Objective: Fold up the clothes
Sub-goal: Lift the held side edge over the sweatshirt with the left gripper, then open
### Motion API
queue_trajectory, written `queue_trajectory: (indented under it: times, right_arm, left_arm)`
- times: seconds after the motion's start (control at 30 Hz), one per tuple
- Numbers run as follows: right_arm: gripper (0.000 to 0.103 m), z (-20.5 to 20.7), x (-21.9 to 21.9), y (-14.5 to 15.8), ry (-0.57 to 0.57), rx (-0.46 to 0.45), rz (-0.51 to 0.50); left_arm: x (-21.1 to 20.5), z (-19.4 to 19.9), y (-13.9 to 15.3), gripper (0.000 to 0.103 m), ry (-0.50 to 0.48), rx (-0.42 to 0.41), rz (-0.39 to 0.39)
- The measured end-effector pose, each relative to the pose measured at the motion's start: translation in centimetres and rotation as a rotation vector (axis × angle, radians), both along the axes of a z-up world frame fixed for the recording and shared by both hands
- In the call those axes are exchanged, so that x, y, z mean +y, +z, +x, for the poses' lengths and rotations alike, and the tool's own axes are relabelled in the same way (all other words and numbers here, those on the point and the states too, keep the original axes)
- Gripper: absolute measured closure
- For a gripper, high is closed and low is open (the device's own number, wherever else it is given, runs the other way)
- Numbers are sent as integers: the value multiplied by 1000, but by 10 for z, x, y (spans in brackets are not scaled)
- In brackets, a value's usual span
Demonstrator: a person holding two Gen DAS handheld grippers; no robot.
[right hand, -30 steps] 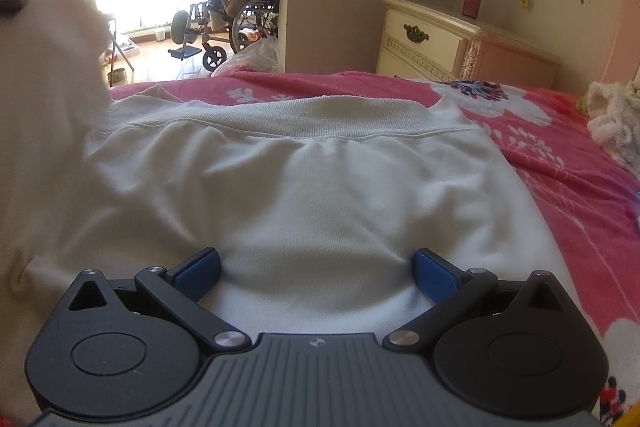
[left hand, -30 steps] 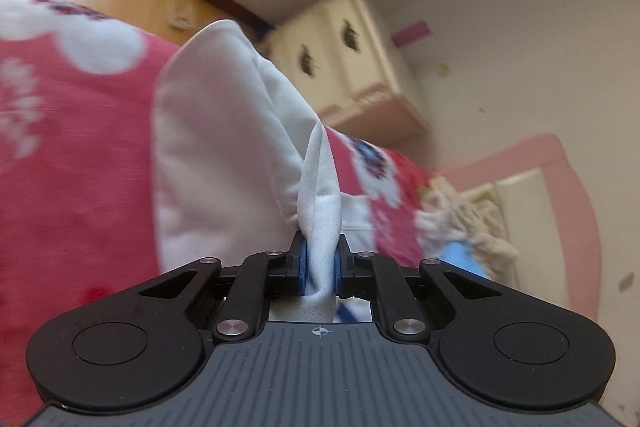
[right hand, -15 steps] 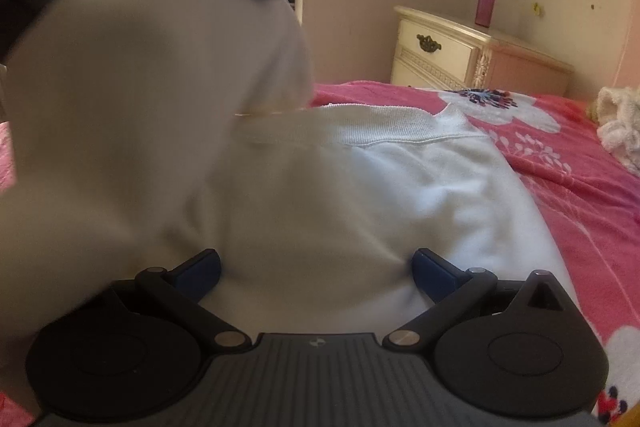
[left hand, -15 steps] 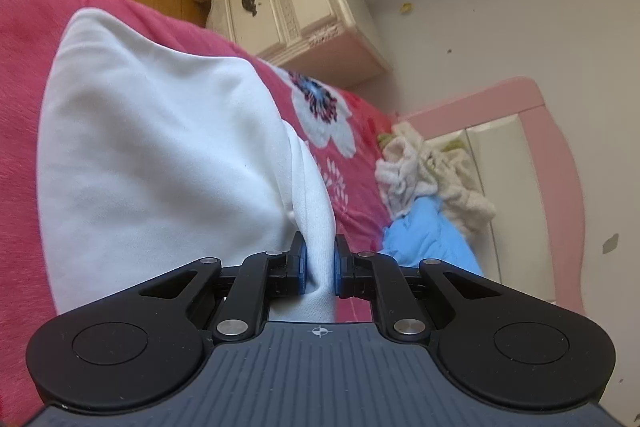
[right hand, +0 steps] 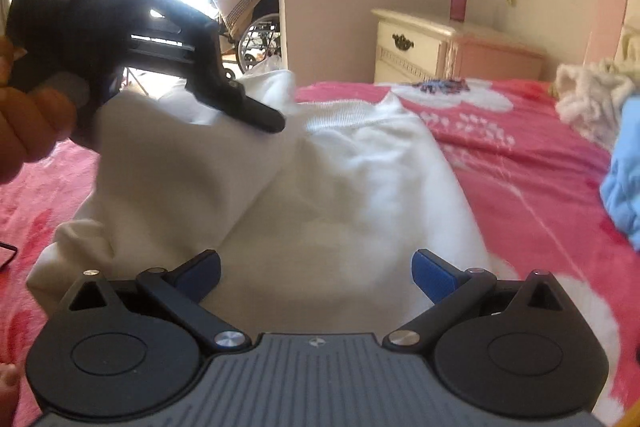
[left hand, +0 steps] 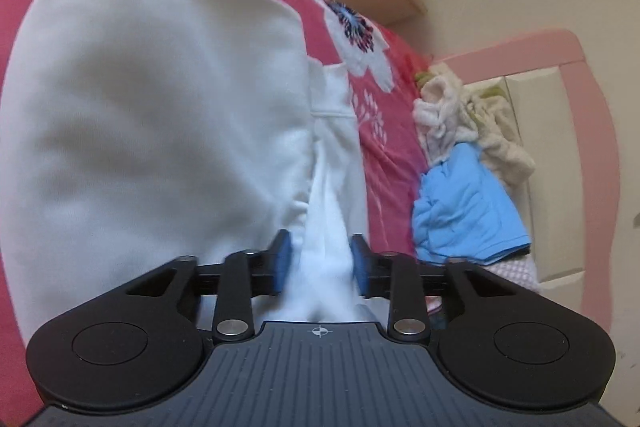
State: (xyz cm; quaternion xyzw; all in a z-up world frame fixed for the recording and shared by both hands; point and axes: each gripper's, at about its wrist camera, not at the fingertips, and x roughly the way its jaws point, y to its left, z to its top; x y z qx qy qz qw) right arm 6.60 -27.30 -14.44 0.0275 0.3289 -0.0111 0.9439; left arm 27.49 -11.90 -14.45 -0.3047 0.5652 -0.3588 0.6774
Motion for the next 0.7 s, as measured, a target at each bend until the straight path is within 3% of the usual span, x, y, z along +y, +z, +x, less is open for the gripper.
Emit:
queue_trajectory:
  times: [0.03, 0.1, 0.33, 0.57, 0.63, 0.7]
  right_arm:
    - [0, -1, -1, -1, -1, 7, 11]
    - [0, -1, -3, -2, -4, 16, 35]
    - [0, -1, -14, -3, -36, 24, 124]
    - [0, -4, -25, -3, -50, 15, 196]
    - [0, -6, -31, 0, -53, 5, 236]
    - [1, -9, -37, 4, -54, -8, 282]
  left_arm:
    - [1, -1, 0, 49, 5, 13, -18]
    - [1, -2, 2, 36, 4, 24, -61]
    - [7, -8, 25, 7, -36, 2, -134]
    - [30, -8, 56, 4, 4, -81, -151]
    - [42, -8, 65, 4, 13, -128, -127]
    - [50, -11, 73, 4, 3, -192, -51]
